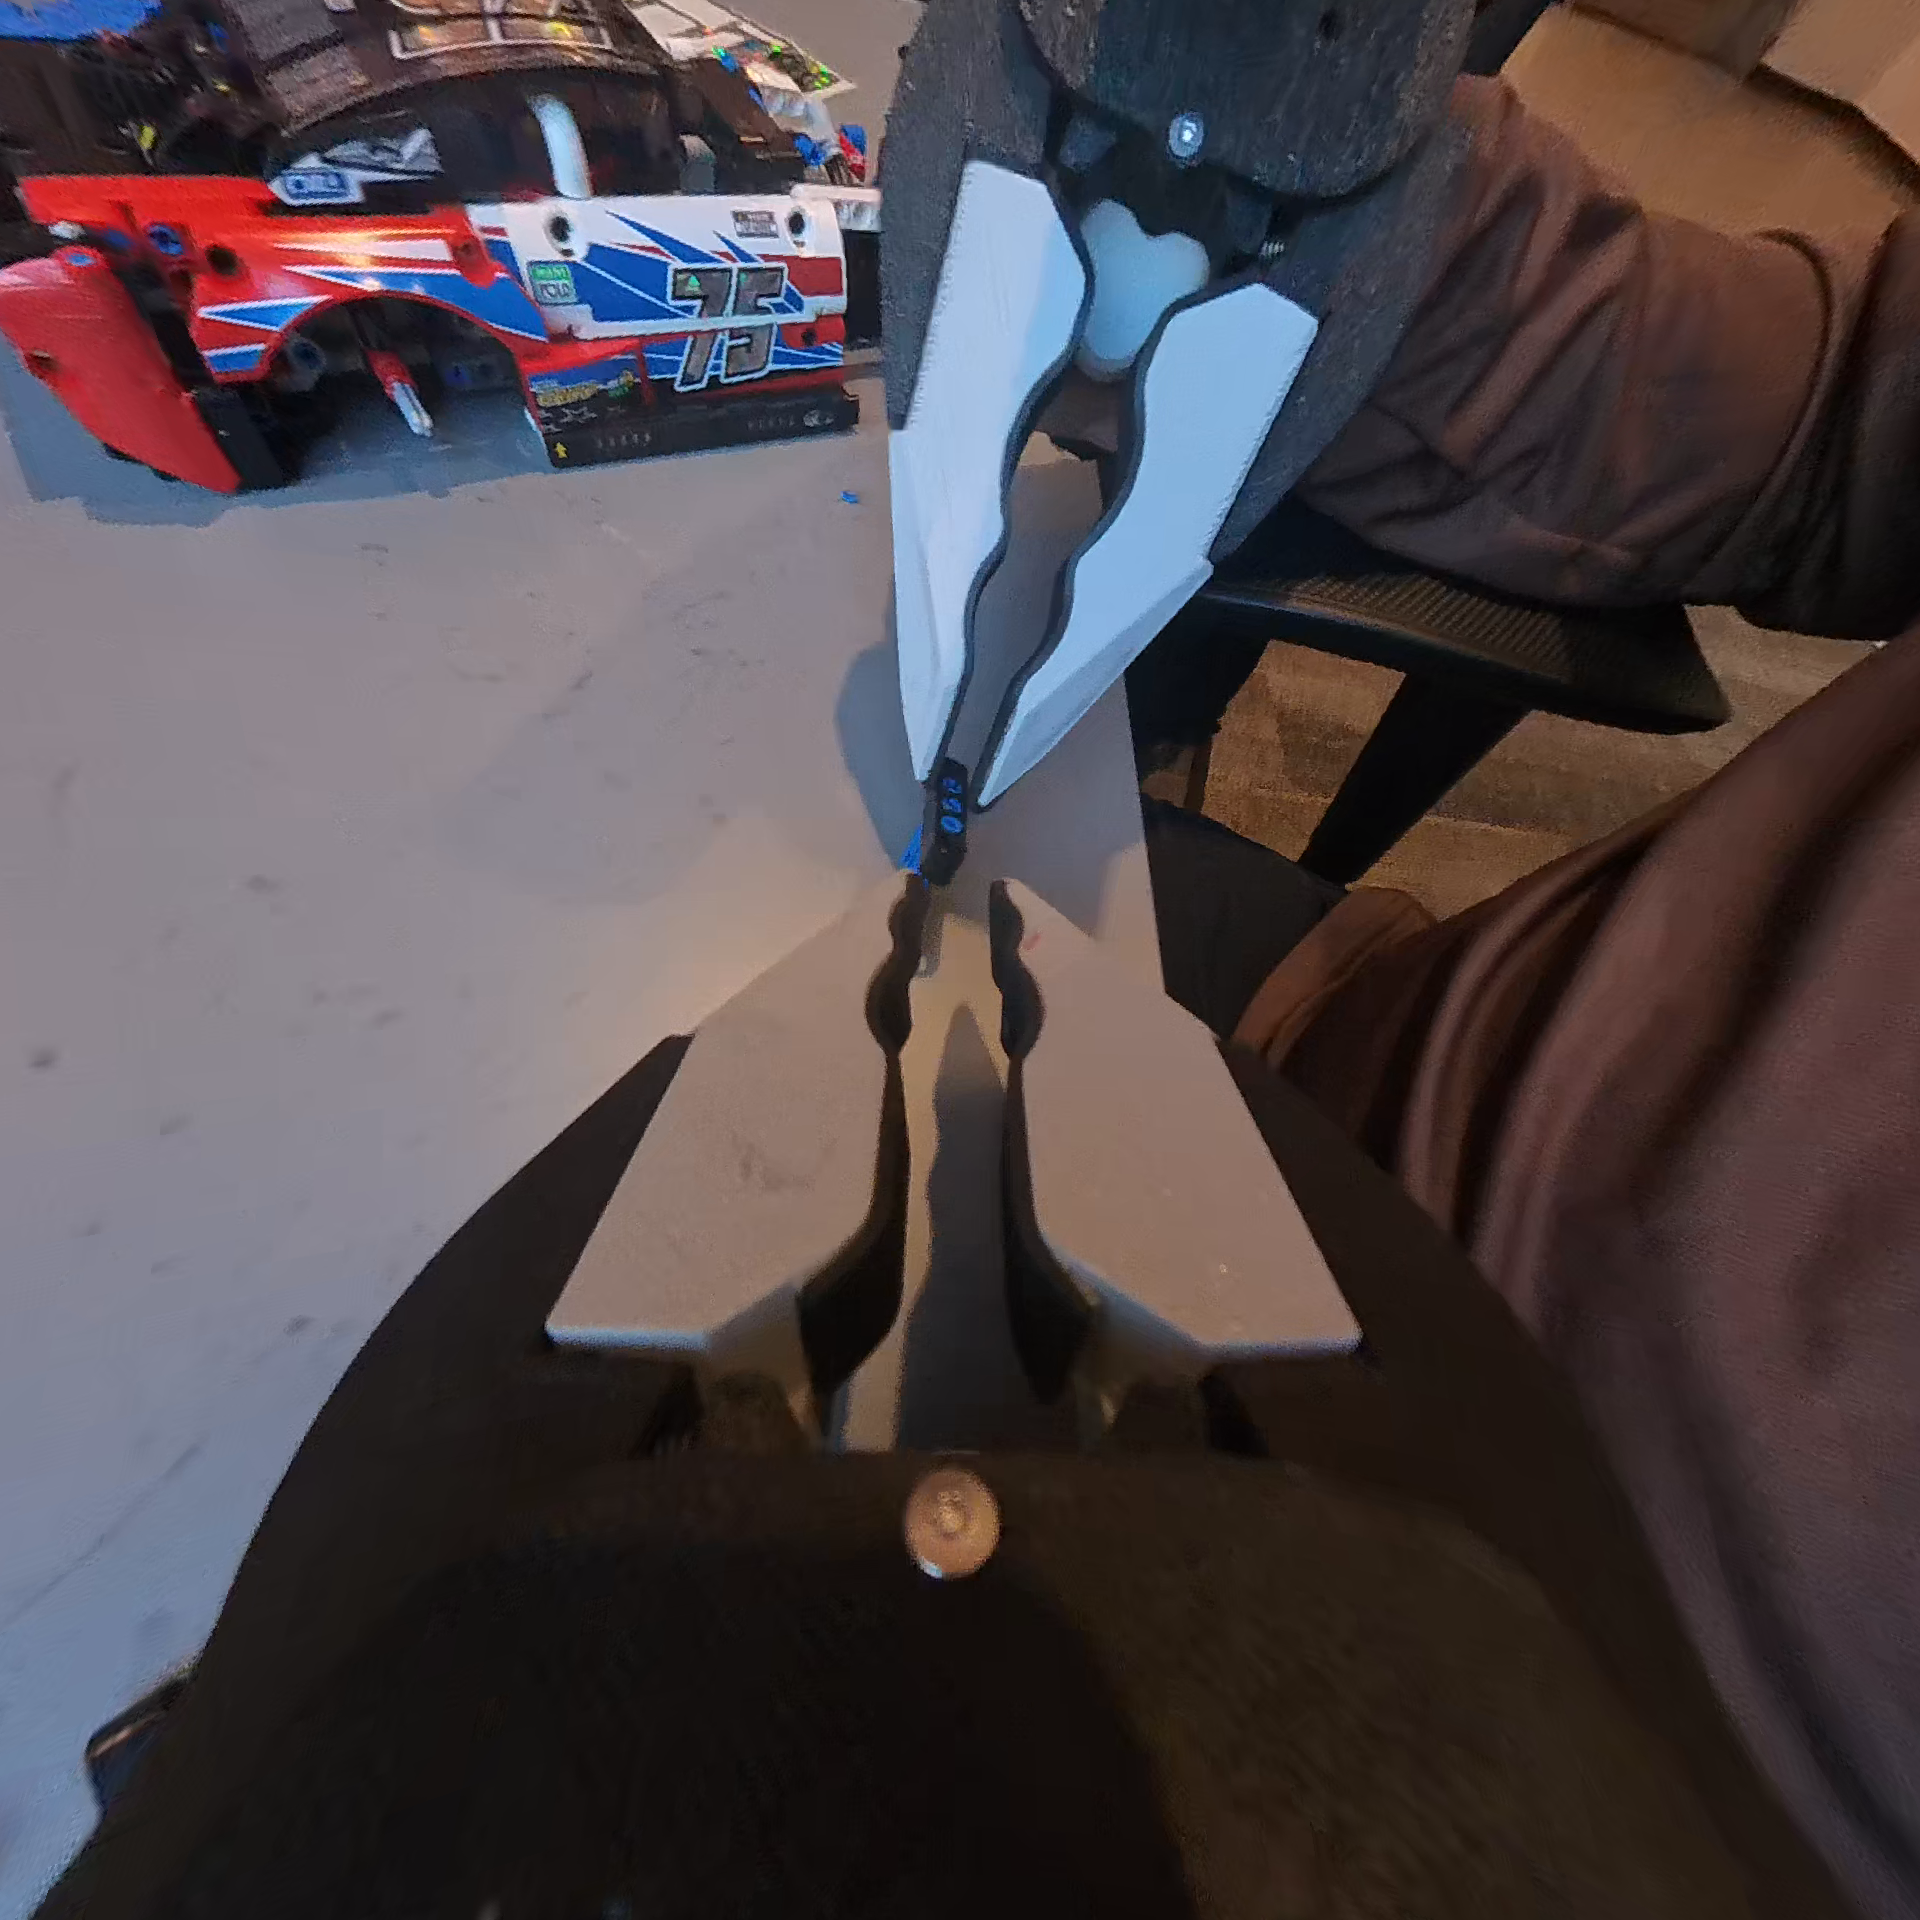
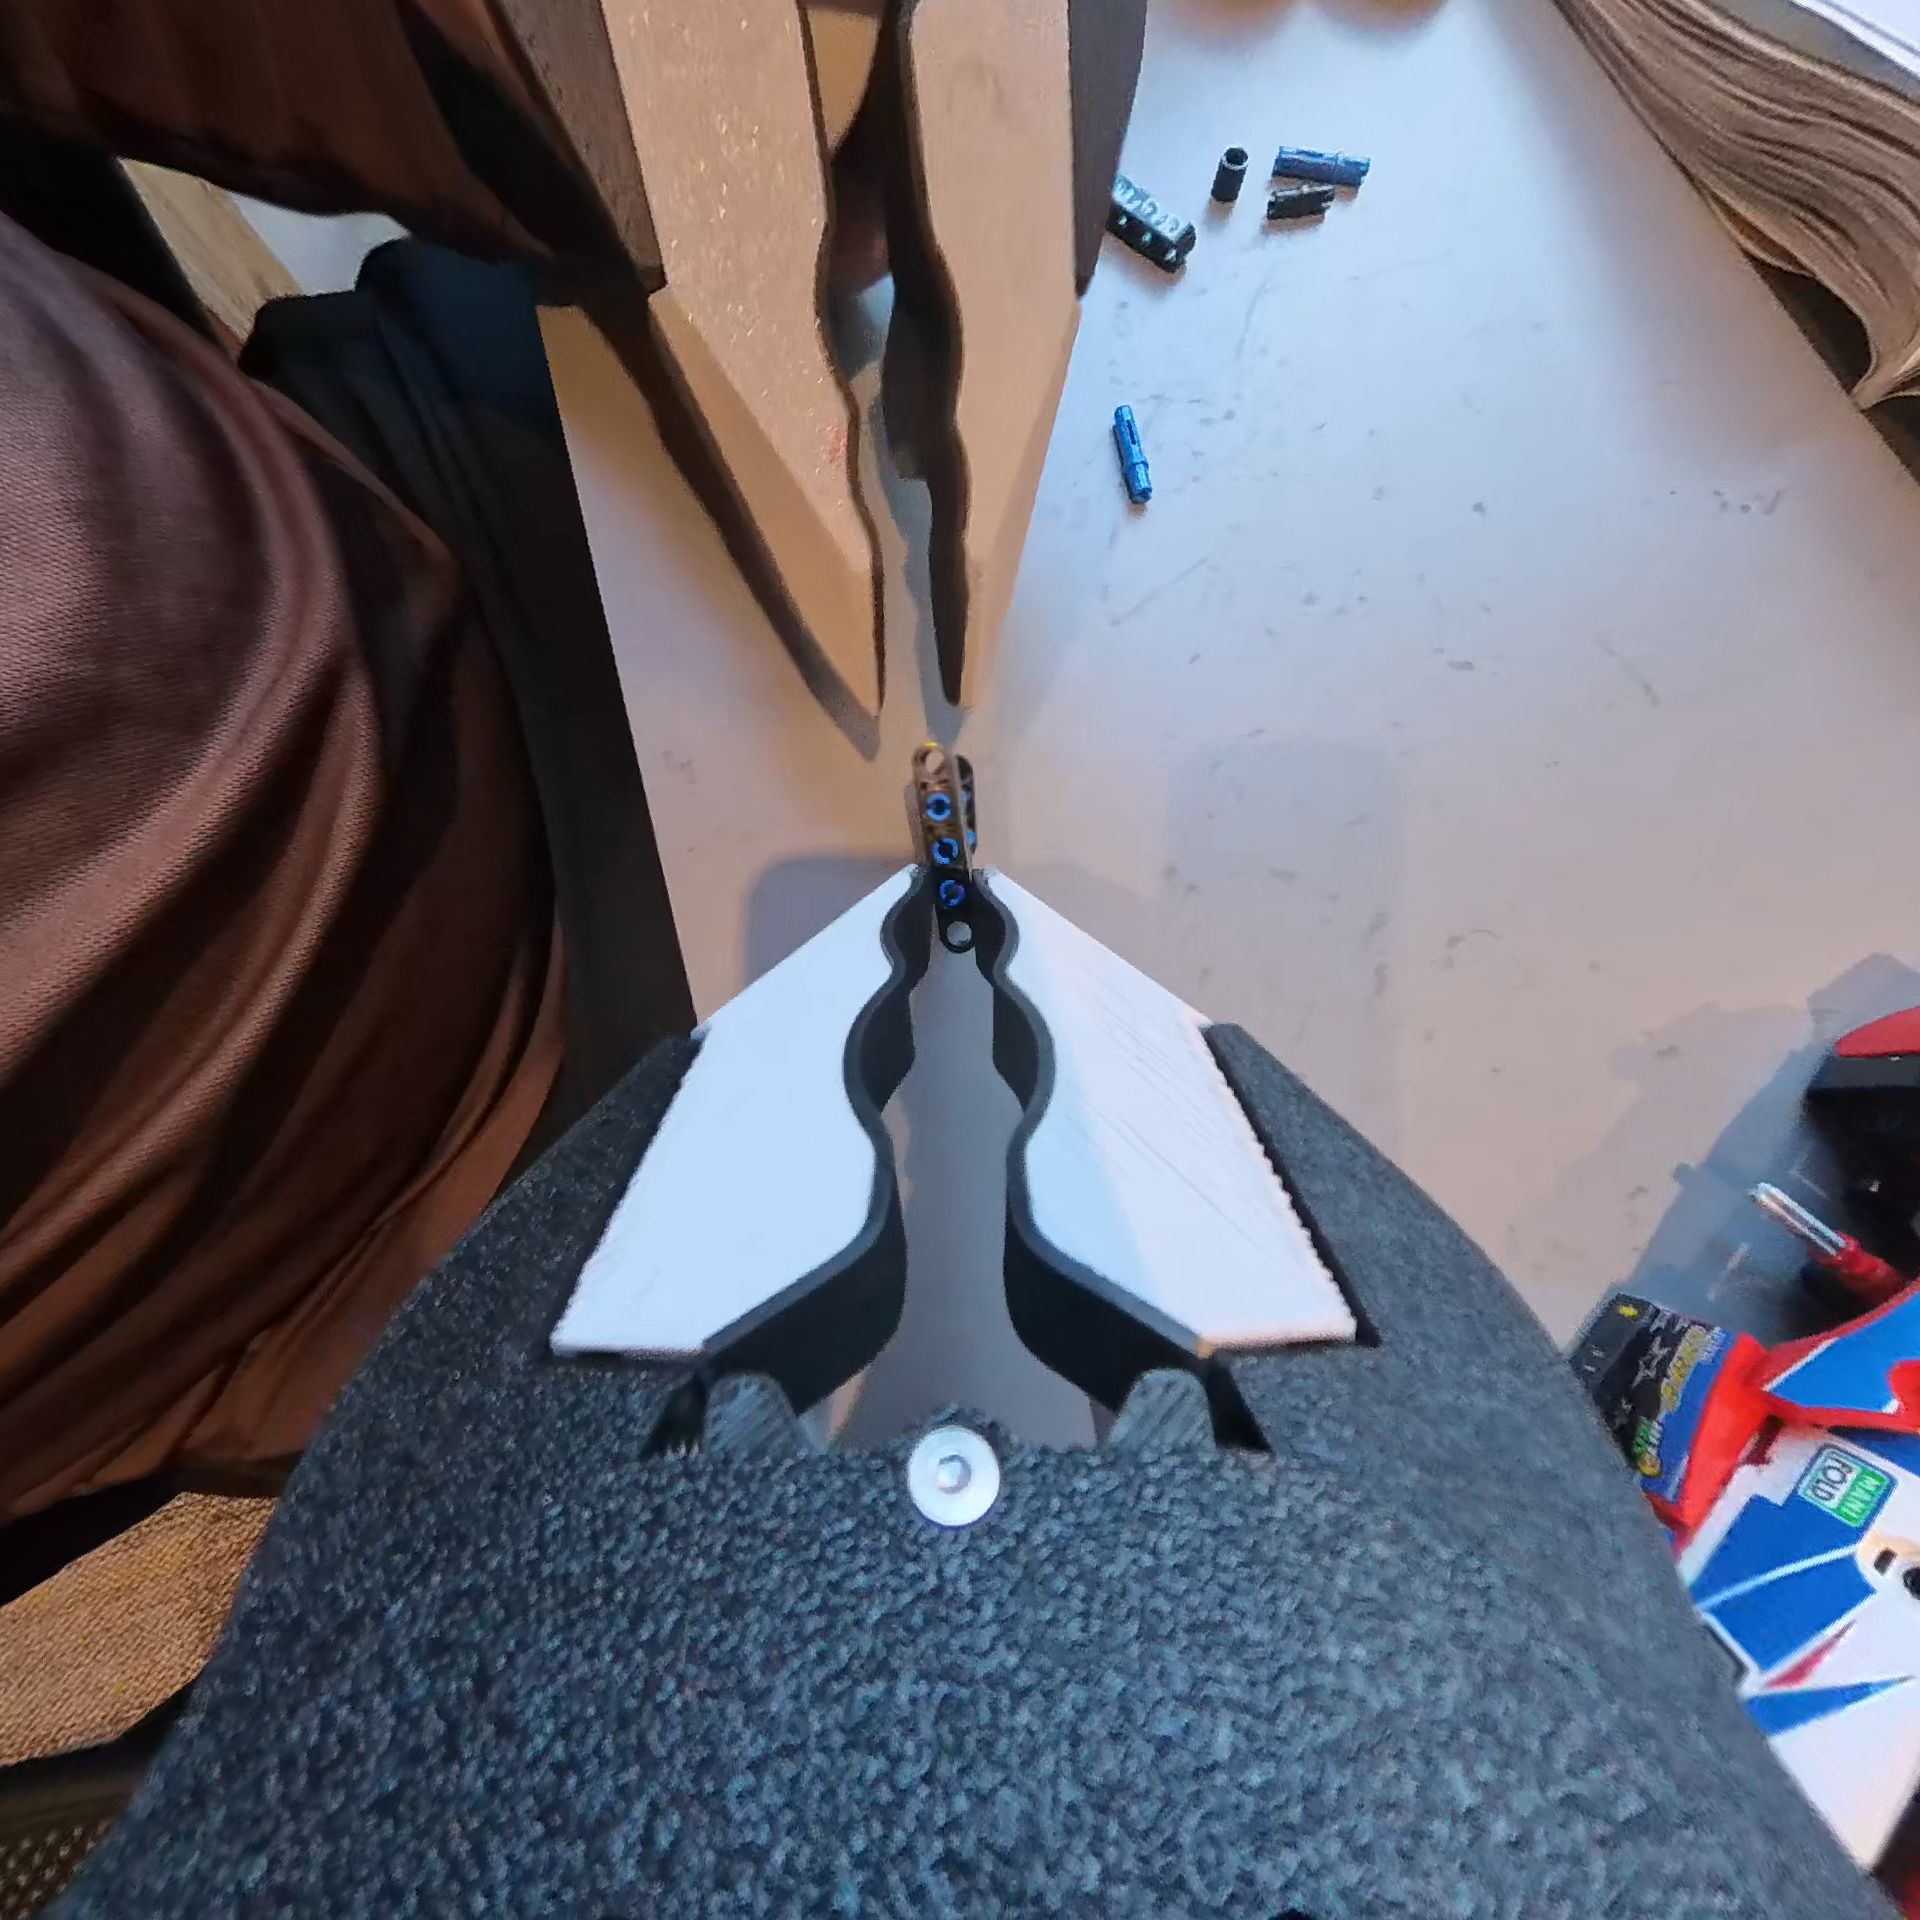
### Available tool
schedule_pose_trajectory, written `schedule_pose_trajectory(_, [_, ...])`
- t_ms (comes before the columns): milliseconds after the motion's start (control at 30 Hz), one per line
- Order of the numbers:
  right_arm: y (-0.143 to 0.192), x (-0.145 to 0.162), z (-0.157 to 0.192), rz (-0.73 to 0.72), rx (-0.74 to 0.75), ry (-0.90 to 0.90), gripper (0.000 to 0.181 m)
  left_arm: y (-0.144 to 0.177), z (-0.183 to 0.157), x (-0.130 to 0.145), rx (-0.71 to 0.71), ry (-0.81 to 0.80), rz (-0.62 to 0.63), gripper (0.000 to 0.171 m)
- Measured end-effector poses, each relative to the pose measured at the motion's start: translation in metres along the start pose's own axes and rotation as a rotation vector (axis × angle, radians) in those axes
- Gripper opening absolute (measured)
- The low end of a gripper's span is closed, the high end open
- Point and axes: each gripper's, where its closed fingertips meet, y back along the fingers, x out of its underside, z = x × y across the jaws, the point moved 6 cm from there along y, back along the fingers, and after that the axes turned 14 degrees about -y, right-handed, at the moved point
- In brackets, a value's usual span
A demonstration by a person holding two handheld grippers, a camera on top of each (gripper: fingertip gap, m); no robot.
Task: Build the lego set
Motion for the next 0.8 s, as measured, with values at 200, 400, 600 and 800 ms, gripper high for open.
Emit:
schedule_pose_trajectory(200, [0.001,-0.004,0.002,-0.010,-0.005,0.010,0.007,0.008,0.005,0.005,-0.035,0.012,0.008,0.009])
schedule_pose_trajectory(400, [0.001,-0.007,0.002,-0.006,-0.002,0.016,0.007,0.008,0.005,0.006,-0.044,-0.001,0.019,0.009])
schedule_pose_trajectory(600, [0.002,-0.010,0.001,-0.003,0.004,0.030,0.007,0.005,0.004,0.005,-0.053,-0.025,0.027,0.009])
schedule_pose_trajectory(800, [0.004,-0.011,0.000,-0.035,-0.013,0.020,0.007,0.010,0.005,0.003,-0.088,-0.026,-0.008,0.007])
